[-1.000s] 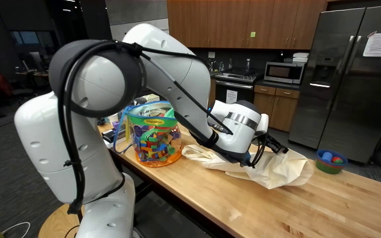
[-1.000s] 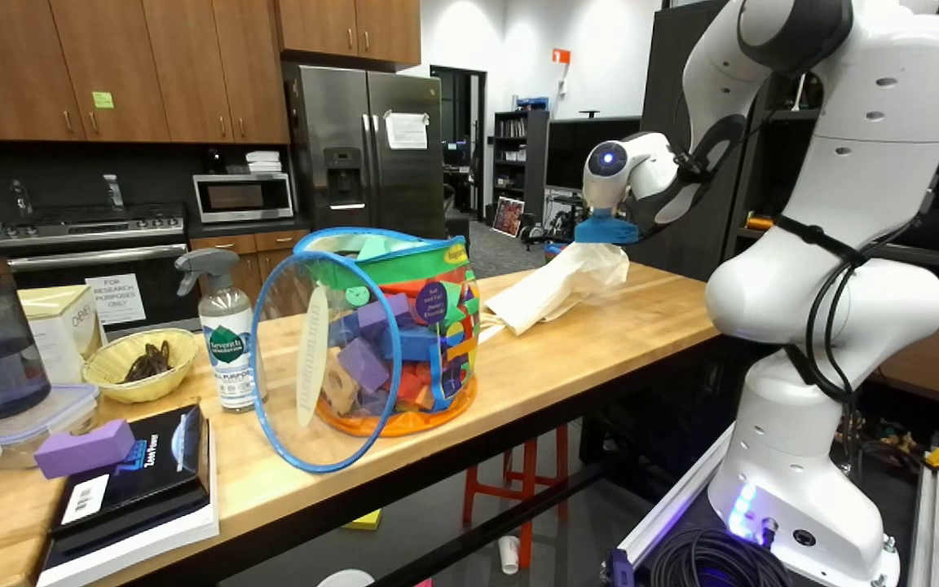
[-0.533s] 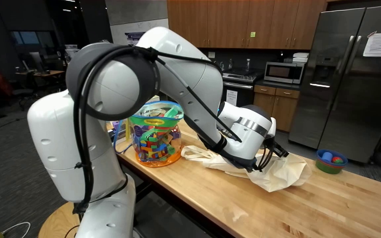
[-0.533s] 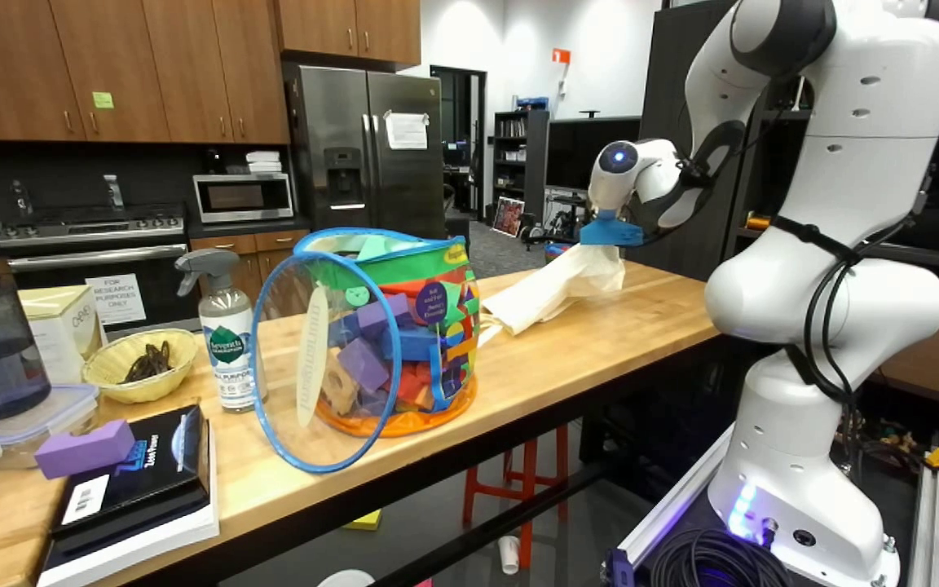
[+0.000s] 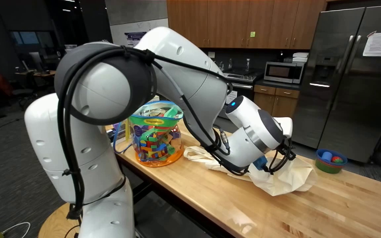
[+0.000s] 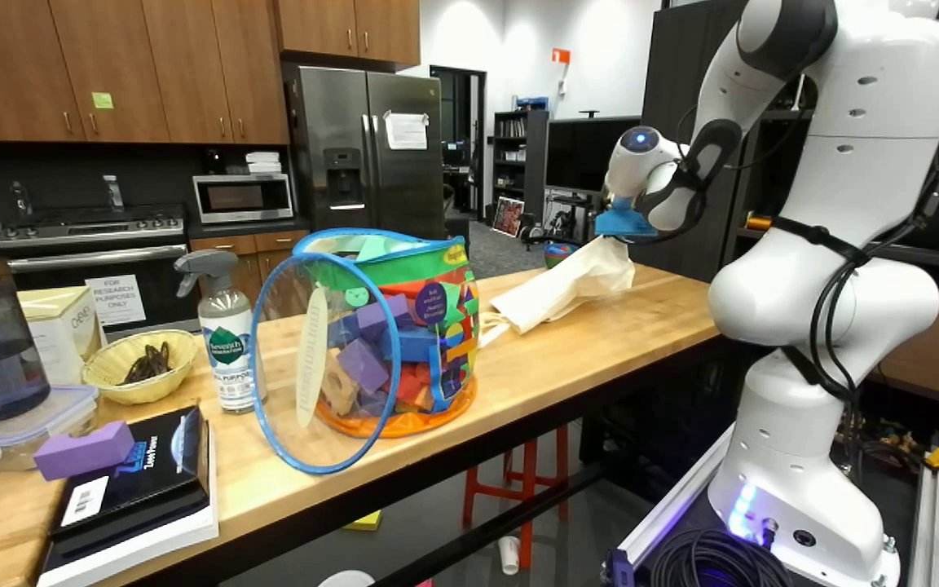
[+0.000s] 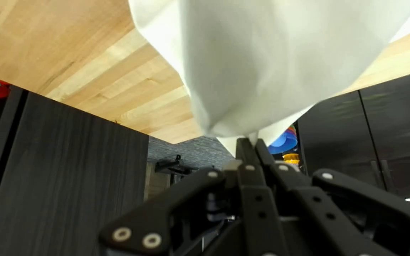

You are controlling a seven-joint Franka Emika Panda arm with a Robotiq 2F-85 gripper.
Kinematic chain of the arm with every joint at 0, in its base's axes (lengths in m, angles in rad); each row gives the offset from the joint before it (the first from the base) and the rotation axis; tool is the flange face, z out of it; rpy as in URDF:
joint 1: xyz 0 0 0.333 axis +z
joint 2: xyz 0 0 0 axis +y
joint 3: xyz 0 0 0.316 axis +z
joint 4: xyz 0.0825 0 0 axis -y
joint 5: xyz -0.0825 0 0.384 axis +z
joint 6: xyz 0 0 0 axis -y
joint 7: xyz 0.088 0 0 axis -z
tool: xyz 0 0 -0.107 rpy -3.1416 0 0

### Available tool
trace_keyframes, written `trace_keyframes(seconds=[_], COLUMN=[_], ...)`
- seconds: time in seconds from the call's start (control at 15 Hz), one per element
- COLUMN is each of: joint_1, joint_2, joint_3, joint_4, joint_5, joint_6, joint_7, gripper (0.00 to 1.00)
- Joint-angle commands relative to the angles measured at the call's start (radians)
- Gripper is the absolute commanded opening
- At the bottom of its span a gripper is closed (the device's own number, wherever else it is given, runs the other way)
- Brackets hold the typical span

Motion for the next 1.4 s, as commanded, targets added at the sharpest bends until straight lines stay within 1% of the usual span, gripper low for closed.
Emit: trace_keyframes(seconds=[0.0,0.2,0.33,0.47,0.53,0.6,0.8,1.0,1.07,1.13,1.33], joint_1=[0.169,0.301,0.365,0.414,0.430,0.485,0.542,0.586,0.588,0.561,0.557], joint_2=[-0.030,-0.068,-0.108,-0.146,-0.165,-0.181,-0.214,-0.234,-0.234,-0.230,-0.220], joint_3=[-0.114,-0.160,-0.169,-0.168,-0.171,-0.207,-0.258,-0.310,-0.316,-0.292,-0.284], joint_4=[-0.048,-0.053,-0.029,-0.006,0.001,0.007,0.033,0.046,0.054,0.061,0.089], joint_5=[0.287,0.563,0.748,0.880,0.909,0.937,0.994,1.042,1.061,1.079,1.112], joint_6=[-0.058,-0.171,-0.279,-0.377,-0.405,-0.438,-0.525,-0.566,-0.578,-0.585,-0.595], joint_7=[-0.245,-0.452,-0.611,-0.779,-0.861,-0.939,-1.162,-1.384,-1.459,-1.504,-1.553], gripper=[0.01,0.01,0.01,0.01,0.01,0.01,0.01,0.01,0.01,0.01,0.01])
